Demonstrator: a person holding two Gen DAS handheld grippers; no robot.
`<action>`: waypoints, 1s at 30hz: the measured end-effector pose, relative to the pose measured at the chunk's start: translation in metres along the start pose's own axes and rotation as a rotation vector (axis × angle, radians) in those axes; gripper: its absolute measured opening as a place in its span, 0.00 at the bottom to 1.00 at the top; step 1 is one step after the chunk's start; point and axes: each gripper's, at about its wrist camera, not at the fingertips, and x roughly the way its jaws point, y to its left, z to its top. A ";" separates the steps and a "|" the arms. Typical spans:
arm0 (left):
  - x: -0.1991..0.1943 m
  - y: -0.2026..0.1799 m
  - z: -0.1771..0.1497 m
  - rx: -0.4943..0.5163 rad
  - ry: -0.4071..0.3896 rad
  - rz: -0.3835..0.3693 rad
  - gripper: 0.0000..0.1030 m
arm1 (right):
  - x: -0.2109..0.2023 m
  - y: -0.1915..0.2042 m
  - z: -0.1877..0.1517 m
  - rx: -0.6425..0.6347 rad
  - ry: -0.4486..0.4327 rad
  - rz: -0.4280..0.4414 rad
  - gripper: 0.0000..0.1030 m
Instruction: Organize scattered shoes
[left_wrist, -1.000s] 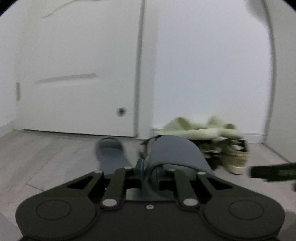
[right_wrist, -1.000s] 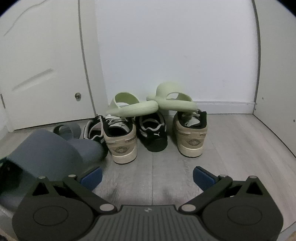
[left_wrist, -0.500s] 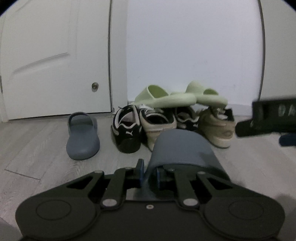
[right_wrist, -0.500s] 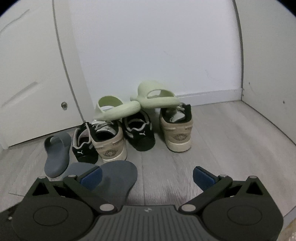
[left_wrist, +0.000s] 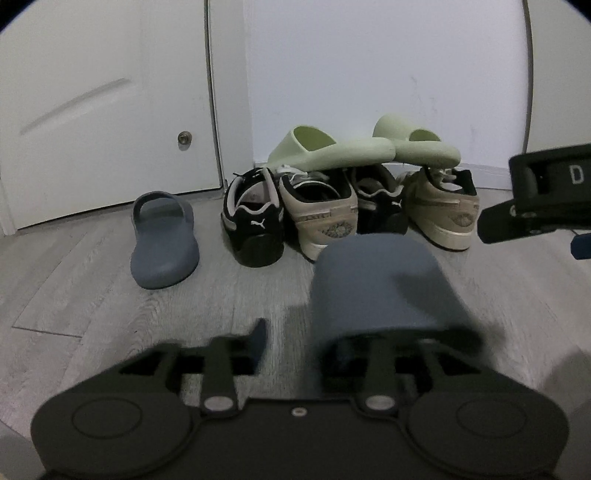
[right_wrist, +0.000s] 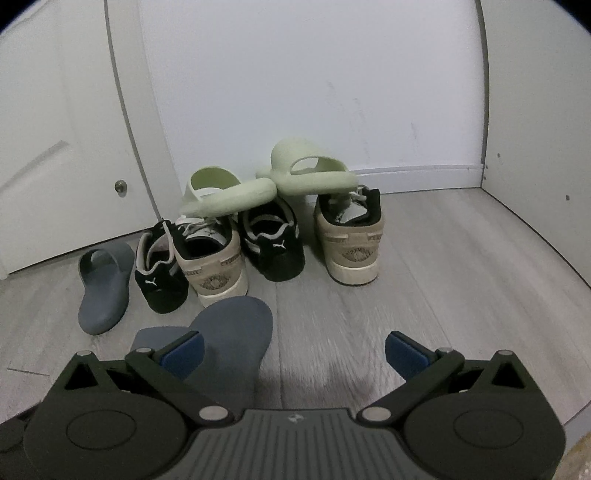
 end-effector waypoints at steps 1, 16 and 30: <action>-0.001 0.000 0.001 0.001 0.002 -0.006 0.48 | 0.001 0.000 -0.001 0.002 0.010 0.000 1.00; -0.003 0.017 0.005 -0.074 0.054 -0.069 0.47 | 0.015 -0.025 -0.003 0.185 0.278 0.333 1.00; -0.001 0.039 0.008 -0.167 0.101 -0.134 0.46 | 0.021 -0.001 -0.007 0.031 0.257 0.242 0.89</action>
